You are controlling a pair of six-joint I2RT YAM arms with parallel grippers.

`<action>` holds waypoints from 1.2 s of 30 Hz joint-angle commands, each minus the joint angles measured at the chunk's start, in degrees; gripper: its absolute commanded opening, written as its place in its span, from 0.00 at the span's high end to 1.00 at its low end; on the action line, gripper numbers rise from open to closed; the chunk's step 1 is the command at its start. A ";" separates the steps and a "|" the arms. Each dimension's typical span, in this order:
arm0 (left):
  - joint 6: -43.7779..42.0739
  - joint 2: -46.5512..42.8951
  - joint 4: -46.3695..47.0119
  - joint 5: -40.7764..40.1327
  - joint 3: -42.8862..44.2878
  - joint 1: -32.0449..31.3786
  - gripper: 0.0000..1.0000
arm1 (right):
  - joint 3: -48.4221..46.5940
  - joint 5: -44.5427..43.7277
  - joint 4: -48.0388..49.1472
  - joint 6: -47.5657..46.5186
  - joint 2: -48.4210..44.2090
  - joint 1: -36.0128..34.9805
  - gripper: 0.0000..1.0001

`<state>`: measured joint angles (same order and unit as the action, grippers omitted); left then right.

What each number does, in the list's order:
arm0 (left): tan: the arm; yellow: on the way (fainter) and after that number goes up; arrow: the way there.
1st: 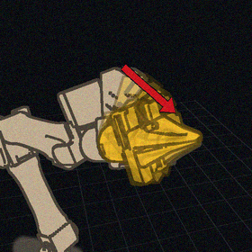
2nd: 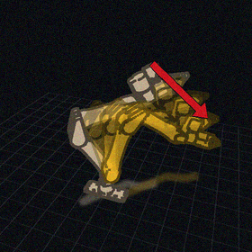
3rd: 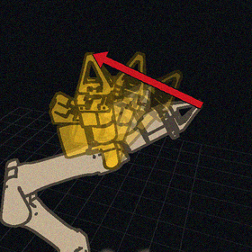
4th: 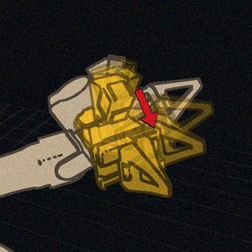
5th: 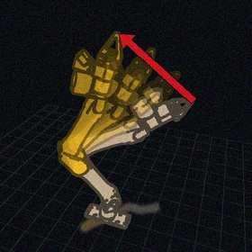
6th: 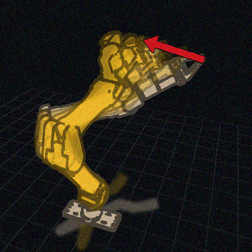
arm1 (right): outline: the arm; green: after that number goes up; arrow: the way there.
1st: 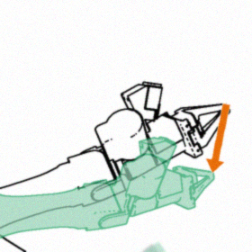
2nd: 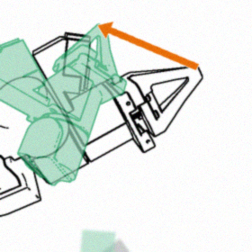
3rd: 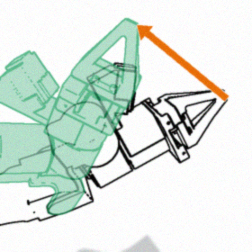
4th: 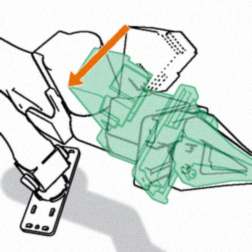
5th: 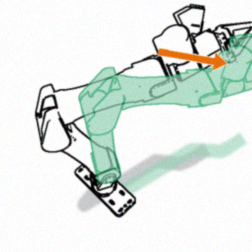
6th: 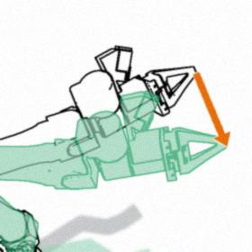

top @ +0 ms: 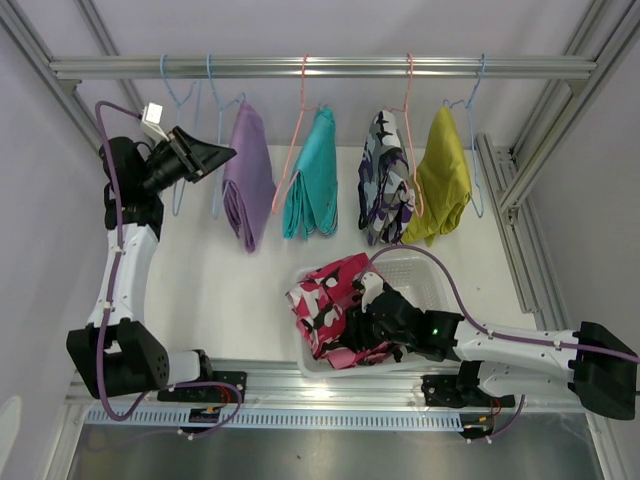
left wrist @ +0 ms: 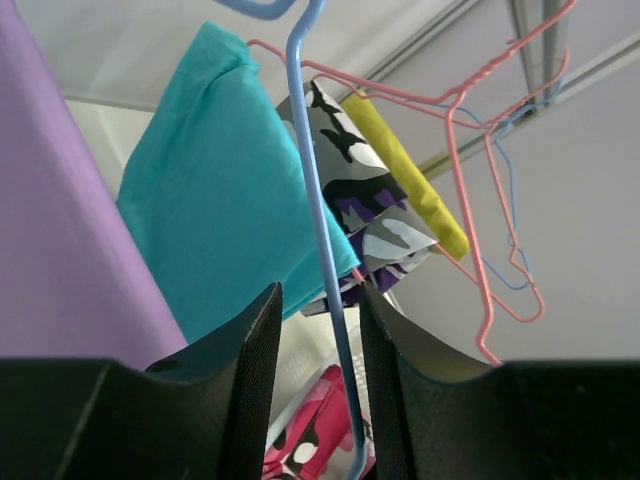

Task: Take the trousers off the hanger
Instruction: Pick up the hanger from the clothesline.

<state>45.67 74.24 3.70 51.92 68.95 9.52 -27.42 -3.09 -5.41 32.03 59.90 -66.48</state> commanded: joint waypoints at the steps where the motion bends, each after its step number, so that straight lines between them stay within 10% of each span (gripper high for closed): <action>1: 2.58 -1.11 4.99 3.54 -0.48 1.47 0.59 | -0.97 0.37 1.28 1.19 0.48 -0.23 0.49; 22: 11.02 2.14 15.54 9.16 -0.92 3.40 0.70 | -2.20 0.37 1.19 1.10 2.33 -0.41 0.50; 29: 11.63 2.05 16.60 9.43 -1.18 3.31 0.99 | -2.20 0.28 1.19 1.28 2.33 -0.67 0.50; 36: 8.57 0.56 12.41 8.02 0.91 1.65 1.00 | -2.20 0.54 1.28 1.19 2.33 -0.93 0.50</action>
<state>57.65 77.30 15.55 58.19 67.53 12.27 -27.77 -3.11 -4.93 32.58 61.95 -66.81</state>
